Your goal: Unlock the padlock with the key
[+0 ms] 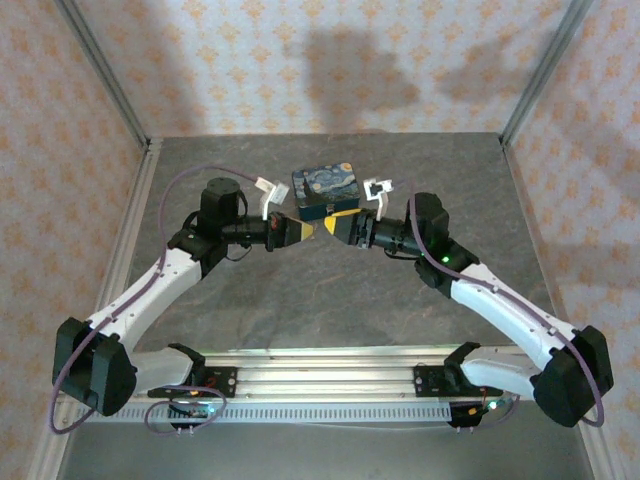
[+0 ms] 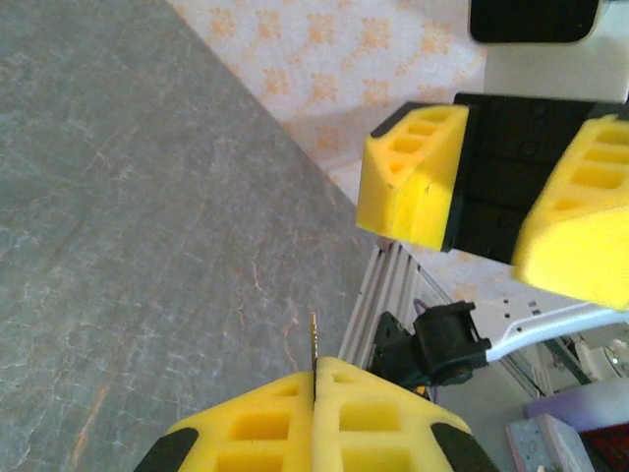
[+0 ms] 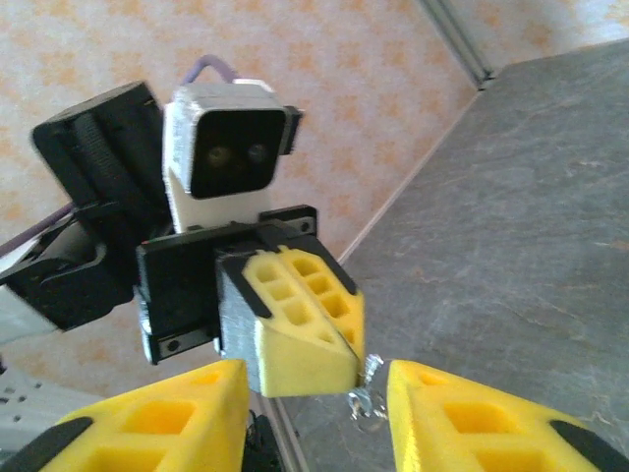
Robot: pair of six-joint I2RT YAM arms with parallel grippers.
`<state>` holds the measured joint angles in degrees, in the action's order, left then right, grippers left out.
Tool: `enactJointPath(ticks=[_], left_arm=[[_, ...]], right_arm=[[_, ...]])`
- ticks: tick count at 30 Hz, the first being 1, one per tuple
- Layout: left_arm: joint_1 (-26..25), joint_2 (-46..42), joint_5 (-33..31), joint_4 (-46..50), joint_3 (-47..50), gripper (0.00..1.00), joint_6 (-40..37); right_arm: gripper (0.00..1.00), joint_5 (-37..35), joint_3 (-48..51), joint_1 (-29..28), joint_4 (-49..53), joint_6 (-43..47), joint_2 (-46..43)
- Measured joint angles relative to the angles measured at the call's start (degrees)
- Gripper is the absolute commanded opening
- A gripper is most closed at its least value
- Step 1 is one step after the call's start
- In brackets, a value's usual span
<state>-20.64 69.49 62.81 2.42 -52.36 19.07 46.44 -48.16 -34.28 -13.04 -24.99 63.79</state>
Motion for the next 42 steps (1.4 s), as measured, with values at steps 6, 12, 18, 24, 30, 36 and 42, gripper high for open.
enactJointPath(ticks=[6,12,18,24,30,36,42], left_arm=[[-0.96,0.0,2.97,2.43,-2.25,0.0,-2.73],[-1.99,0.0,4.68,4.44,-4.26,0.0,-4.76],[-1.99,0.02,4.79,4.81,-4.39,0.0,-5.68],[-2.14,0.02,5.11,5.18,-5.05,0.0,-5.7],[-2.14,0.04,5.62,5.99,-5.9,0.0,-5.75],[-2.14,0.52,5.77,6.36,-6.14,0.0,-6.19],[-2.14,1.05,5.79,6.95,-6.78,0.0,-6.16]], right_arm=[[0.45,3.82,-1.27,-0.02,0.0,-0.07,1.6],[0.44,6.1,-1.27,-0.04,-0.02,-0.11,2.6],[0.41,7.54,-1.27,-0.04,-0.24,-0.52,2.69],[0.4,8.09,-1.27,-0.04,-0.26,-0.74,2.71],[0.21,8.55,-1.25,-0.04,-0.85,-1.05,3.23],[0.06,9.18,-1.25,-0.04,-2.1,-1.53,3.45],[0.0,8.9,-1.25,0.0,-2.38,-1.84,3.56]])
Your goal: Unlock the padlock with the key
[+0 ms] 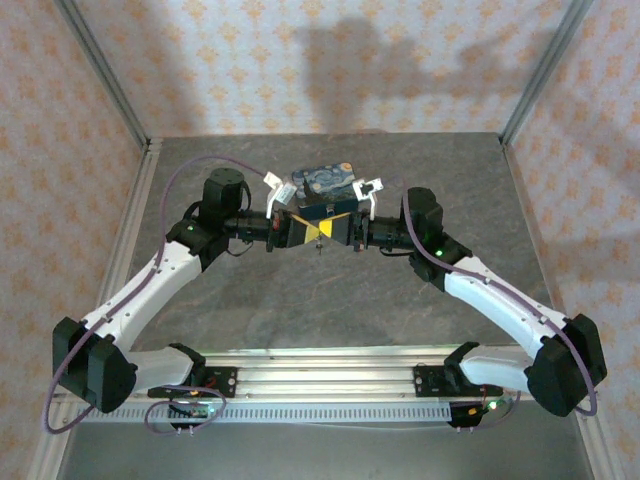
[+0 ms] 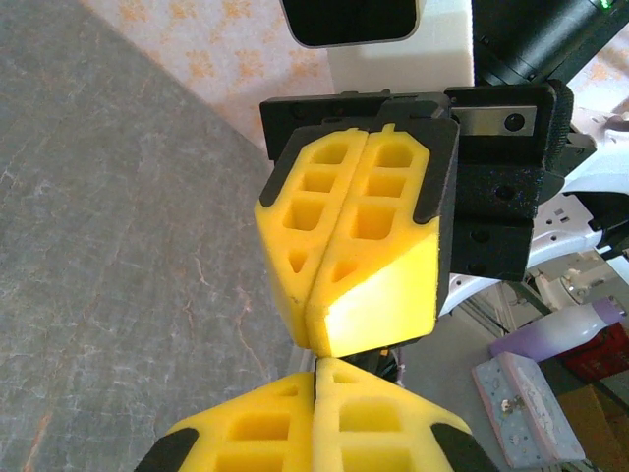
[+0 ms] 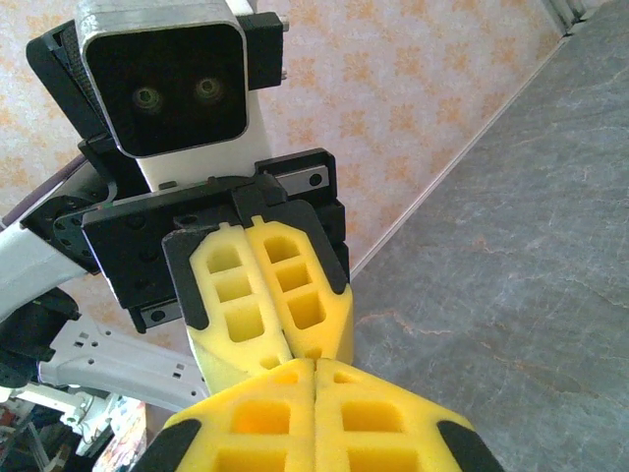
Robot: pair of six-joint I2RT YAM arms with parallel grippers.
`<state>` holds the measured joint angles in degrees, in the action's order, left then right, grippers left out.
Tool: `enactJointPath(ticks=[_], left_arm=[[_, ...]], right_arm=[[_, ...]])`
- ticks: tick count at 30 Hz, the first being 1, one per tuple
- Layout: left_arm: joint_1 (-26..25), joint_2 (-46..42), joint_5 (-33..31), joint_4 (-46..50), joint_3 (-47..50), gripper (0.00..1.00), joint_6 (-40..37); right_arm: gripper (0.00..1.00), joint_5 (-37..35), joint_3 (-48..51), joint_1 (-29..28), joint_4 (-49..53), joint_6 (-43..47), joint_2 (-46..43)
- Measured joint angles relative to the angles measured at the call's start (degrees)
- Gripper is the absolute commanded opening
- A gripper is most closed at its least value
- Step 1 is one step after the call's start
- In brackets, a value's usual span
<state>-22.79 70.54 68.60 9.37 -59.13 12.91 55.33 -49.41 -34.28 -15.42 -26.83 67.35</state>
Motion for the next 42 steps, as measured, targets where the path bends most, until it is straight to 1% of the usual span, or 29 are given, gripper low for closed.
enactJointPath(ticks=[4,6,9,11,14,17,18,19,21,24,26,29,32,34,35,38,39,42], left_arm=[[0.0,0.11,-0.48,0.2,-0.17,0.0,0.02],[0.0,0.11,-1.64,0.48,-0.33,0.13,0.0],[0.0,-0.02,-4.74,0.96,-0.39,0.29,-0.07],[0.02,-0.22,-7.28,1.7,-0.42,0.35,0.22],[0.07,-0.68,-10.99,3.89,-0.76,0.47,0.52],[0.04,-0.81,-15.21,6.49,-1.51,0.59,0.92],[0.07,-0.81,-16.79,7.48,-1.66,0.68,1.03],[0.07,-0.81,-18.21,8.39,-1.73,0.73,1.01],[0.07,-0.81,-20.57,10.01,-1.77,0.79,1.05],[0.07,-1.18,-23.69,11.78,-1.77,0.87,0.85],[0.07,-2.34,-26.29,12.11,-1.38,0.99,1.25],[0.59,-5.46,-30.82,11.96,0.44,1.0,2.08],[1.16,-9.05,-35.17,11.47,3.74,1.0,3.52],[1.2,-10.88,-36.96,10.32,6.05,1.0,4.57],[1.18,-11.72,-37.44,9.38,7.37,0.99,5.2],[1.2,-13.66,-36.72,4.39,11.67,0.89,6.91],[1.2,-14.03,-36.11,2.6,12.94,0.87,7.56],[1.18,-13.92,-35.85,-0.07,14.21,0.88,8.52]], right_arm=[[0.0,-1.11,0.13,-0.02,0.0,0.11,-0.02],[0.0,-2.6,0.48,-0.04,0.02,0.63,-0.44],[0.0,-6.27,0.7,-0.15,1.4,2.49,-1.88],[0.0,-9.86,0.37,-0.15,4.2,4.72,-3.15],[0.0,-16.31,-3.52,-0.15,12.24,9.18,-3.06],[0.0,-22.03,-10.27,-0.15,20.81,14.08,-0.92],[0.0,-23.47,-12.94,-0.13,23.5,15.8,0.22],[0.0,-24.61,-15.63,-0.15,25.88,17.55,1.55],[0.0,-25.94,-19.43,-0.15,29.09,19.96,3.8],[0.0,-26.97,-22.8,-0.17,33.11,22.75,6.51],[0.0,-26.69,-23.56,-0.2,34.36,23.98,7.72],[0.0,-24.09,-23.28,-0.44,34.25,24.39,8.24],[0.0,-20.87,-21.4,-0.59,29.99,23.52,7.76],[0.0,-19.21,-19.54,-0.68,27.1,22.69,7.19],[0.0,-18.45,-18.64,-0.7,25.68,22.25,6.97],[0.0,-16.65,-16.26,-0.7,21.27,20.72,6.36],[0.0,-16.22,-15.58,-0.7,19.91,20.17,6.23],[0.0,-14.93,-13.84,-0.7,15.76,18.29,5.97]])
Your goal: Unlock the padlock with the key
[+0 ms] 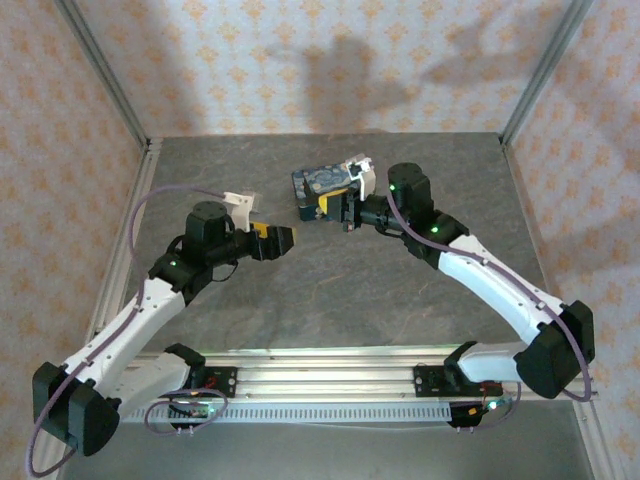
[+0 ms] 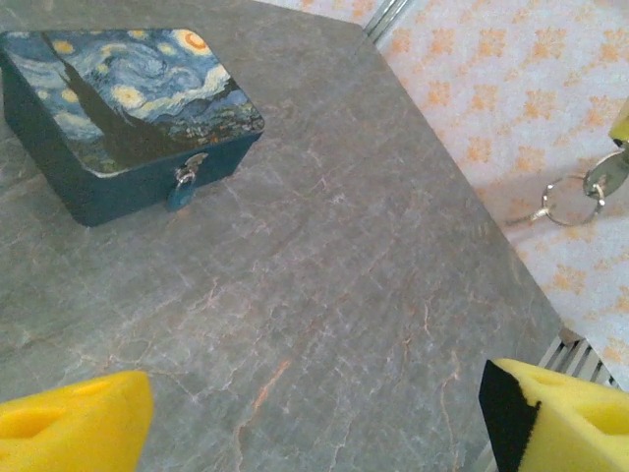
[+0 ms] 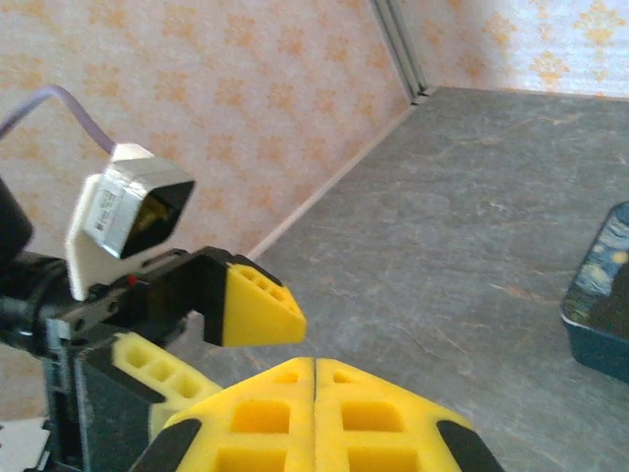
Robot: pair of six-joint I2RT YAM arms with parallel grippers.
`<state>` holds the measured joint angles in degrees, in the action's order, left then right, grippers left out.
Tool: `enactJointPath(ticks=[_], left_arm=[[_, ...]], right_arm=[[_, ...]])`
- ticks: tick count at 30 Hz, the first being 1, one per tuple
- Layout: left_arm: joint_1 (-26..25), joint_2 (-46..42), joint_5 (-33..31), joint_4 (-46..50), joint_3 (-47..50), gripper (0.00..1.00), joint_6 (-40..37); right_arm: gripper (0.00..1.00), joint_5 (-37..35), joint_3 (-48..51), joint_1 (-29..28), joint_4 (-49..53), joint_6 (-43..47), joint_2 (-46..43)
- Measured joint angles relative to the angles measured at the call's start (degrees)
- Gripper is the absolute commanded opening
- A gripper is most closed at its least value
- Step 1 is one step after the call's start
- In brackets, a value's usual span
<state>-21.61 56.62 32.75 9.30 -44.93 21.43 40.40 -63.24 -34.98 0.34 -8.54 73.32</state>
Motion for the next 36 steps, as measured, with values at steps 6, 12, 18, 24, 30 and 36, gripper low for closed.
enactJointPath(ticks=[6,12,18,24,30,36], left_arm=[[0.0,0.04,-1.81,-0.35,-0.7,1.0,-1.66],[0.39,0.0,-4.83,5.29,-4.61,1.0,-5.51],[1.29,1.22,0.66,2.93,-3.98,0.67,-3.21],[1.7,8.07,11.37,-6.73,-2.97,0.58,2.62],[1.86,8.92,17.92,-15.17,-1.73,0.45,7.96],[1.86,9.6,20.87,-20.31,-1.75,0.36,10.93]], right_arm=[[0.0,0.55,5.2,0.04,-8.24,-3.89,-1.79],[0.0,-0.22,12.5,0.04,-17.14,-8.5,-2.43],[0.0,-0.31,14.19,0.04,-24.33,-13.03,0.42],[0.0,-0.33,14.19,0.04,-27.85,-15.1,1.2],[0.0,-0.31,14.21,0.11,-30.47,-16.76,1.2],[0.0,-0.17,14.4,0.33,-32.98,-18.43,1.2]])
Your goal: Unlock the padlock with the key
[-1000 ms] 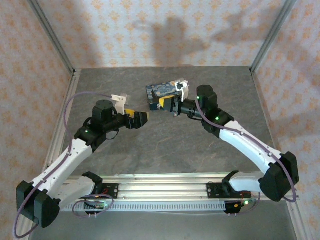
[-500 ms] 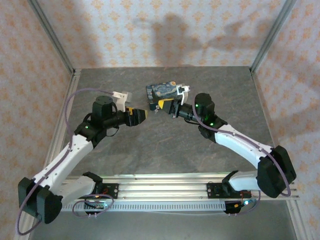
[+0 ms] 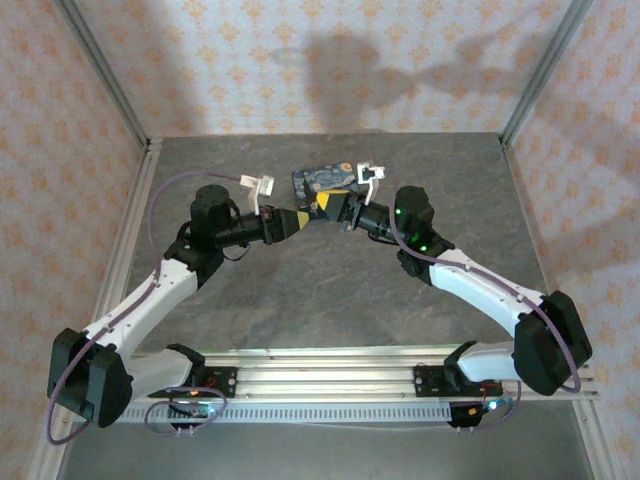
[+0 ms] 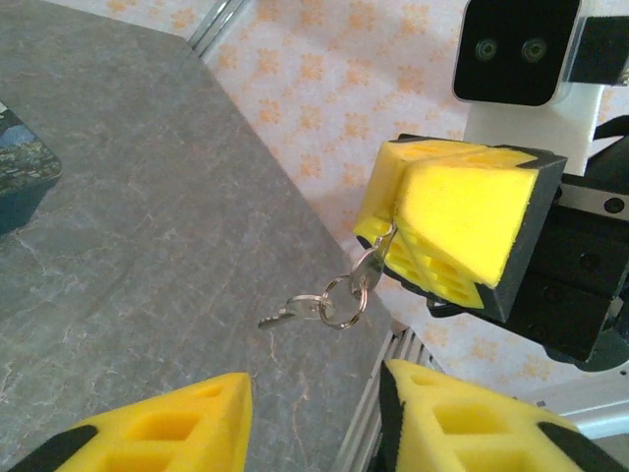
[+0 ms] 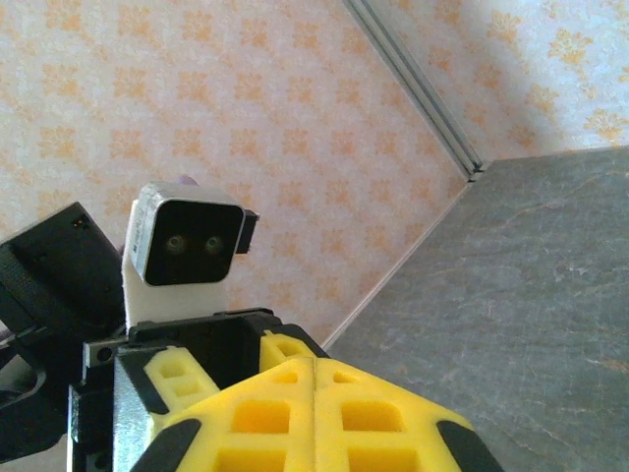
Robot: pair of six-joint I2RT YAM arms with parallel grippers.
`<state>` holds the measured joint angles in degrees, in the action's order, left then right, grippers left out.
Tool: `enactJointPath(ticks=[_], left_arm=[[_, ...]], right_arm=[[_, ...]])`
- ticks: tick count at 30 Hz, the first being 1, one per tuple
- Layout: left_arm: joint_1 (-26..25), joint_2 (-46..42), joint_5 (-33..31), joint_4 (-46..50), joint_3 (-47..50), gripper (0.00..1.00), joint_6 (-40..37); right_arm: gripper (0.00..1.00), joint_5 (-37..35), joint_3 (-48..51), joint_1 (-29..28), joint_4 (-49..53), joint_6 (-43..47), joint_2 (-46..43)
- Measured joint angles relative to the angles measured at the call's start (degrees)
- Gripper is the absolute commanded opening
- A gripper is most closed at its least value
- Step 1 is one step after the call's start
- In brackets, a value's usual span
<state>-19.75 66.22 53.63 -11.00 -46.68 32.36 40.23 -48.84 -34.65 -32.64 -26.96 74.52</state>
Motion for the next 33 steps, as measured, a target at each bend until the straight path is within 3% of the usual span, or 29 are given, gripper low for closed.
enactJointPath(ticks=[6,19,33], left_arm=[[0.0,0.44,0.07,-1.03,0.0,0.33,0.87],[0.0,0.81,0.02,-4.57,-0.15,0.4,4.17],[-0.28,3.69,0.0,-8.37,-1.07,0.4,7.56]], right_arm=[[0.0,0.74,0.0,0.0,-0.46,-0.79,0.0],[0.0,1.84,0.0,0.0,-0.48,-1.6,0.33],[0.0,2.27,0.0,0.0,-1.36,-2.71,0.76]])
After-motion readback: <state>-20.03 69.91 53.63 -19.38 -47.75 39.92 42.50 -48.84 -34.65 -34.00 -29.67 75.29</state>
